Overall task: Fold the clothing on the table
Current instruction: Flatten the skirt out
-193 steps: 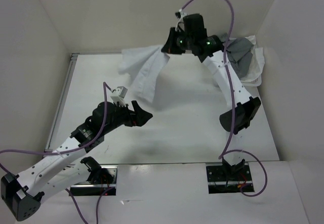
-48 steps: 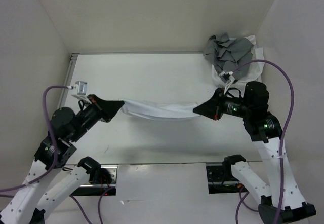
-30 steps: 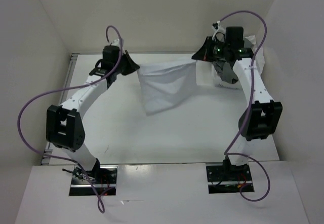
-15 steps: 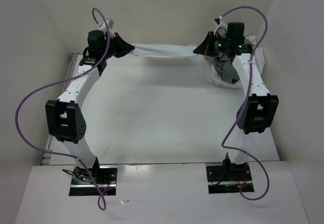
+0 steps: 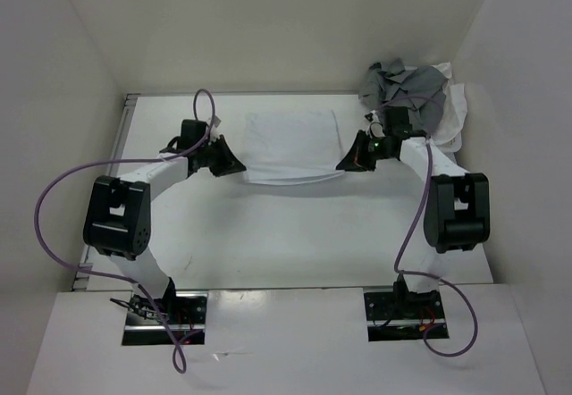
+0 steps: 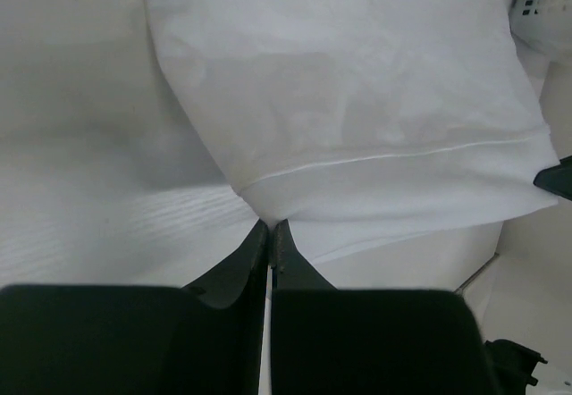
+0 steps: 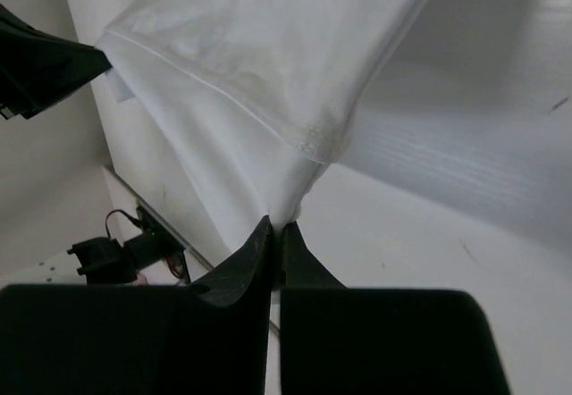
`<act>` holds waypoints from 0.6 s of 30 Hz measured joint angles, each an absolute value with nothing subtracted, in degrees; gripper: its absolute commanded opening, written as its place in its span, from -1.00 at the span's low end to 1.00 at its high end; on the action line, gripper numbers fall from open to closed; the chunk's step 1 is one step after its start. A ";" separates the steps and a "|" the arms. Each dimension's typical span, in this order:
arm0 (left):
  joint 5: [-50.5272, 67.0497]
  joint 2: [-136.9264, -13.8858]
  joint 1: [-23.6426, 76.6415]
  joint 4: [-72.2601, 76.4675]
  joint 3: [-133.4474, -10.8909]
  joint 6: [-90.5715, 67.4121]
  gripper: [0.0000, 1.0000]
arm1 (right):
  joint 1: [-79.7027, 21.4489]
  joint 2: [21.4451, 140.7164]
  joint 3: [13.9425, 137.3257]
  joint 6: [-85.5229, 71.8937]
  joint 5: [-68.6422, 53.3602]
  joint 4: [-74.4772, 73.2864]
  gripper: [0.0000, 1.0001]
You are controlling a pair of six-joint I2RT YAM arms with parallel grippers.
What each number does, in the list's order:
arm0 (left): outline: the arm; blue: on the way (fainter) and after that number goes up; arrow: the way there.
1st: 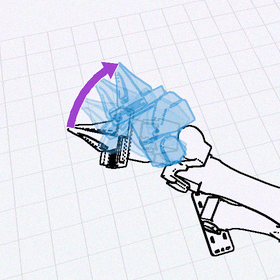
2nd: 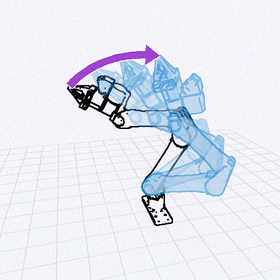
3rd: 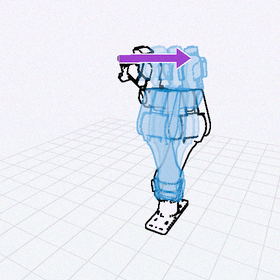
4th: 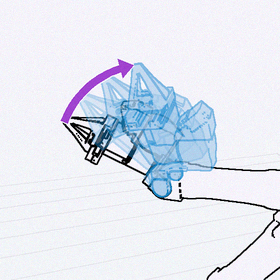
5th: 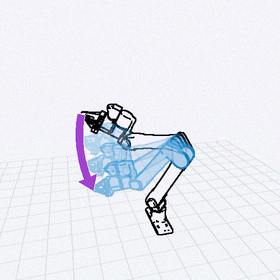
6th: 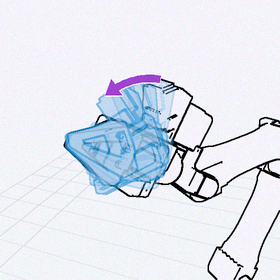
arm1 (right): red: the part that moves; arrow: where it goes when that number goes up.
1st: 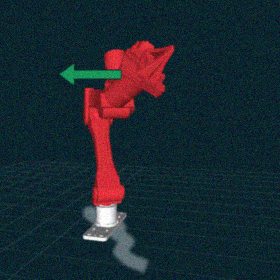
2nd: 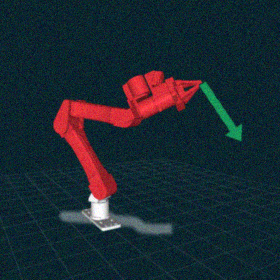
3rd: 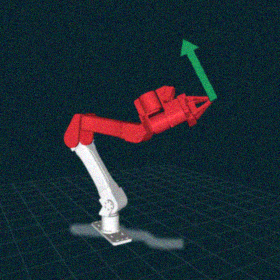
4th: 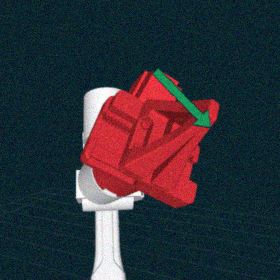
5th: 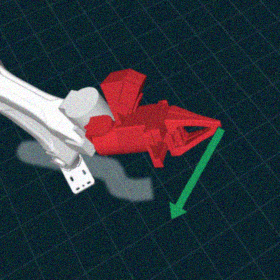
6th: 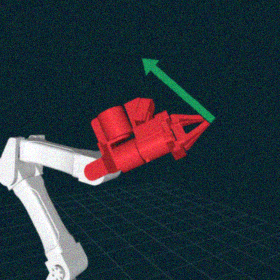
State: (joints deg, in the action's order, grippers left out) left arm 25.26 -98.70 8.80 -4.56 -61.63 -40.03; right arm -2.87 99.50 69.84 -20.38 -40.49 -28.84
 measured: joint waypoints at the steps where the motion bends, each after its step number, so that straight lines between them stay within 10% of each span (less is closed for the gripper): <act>1: 25.28 -97.86 9.04 -5.02 -60.95 -40.51 -1.00 | -2.85 97.54 68.34 -20.60 -40.42 -28.93 -1.00; 18: 24.77 -68.88 11.07 -17.93 -42.24 -42.52 -1.00 | -4.01 85.21 45.93 -23.18 -43.33 -36.69 -0.87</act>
